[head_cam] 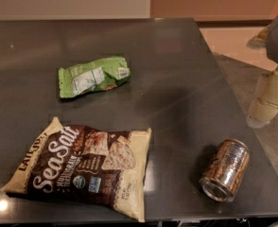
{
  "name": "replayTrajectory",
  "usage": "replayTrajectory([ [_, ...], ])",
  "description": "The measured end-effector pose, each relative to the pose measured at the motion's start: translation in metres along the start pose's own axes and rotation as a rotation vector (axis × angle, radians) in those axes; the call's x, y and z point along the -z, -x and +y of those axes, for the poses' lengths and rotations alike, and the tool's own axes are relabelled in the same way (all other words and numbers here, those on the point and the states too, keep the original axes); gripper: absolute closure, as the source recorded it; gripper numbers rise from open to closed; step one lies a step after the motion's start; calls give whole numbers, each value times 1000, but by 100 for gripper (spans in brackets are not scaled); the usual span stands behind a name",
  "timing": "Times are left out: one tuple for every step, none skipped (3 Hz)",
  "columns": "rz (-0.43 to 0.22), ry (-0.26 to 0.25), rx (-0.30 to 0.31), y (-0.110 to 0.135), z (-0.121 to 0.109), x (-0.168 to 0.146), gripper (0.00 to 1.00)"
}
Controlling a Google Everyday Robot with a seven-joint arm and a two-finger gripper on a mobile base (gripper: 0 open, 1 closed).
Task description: Move orange can near green rice chip bag
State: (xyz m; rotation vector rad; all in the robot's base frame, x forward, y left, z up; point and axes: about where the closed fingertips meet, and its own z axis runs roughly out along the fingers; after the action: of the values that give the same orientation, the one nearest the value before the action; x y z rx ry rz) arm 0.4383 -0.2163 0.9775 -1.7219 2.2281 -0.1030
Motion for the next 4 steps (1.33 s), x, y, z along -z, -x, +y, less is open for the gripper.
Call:
replayTrajectory([
  [0,0,0,0,0,0,0],
  [-38,45,68,1,15,-2,0],
  [-109,112,187,0,40,-7,0],
  [-159,169,313,1,64,-18,0],
])
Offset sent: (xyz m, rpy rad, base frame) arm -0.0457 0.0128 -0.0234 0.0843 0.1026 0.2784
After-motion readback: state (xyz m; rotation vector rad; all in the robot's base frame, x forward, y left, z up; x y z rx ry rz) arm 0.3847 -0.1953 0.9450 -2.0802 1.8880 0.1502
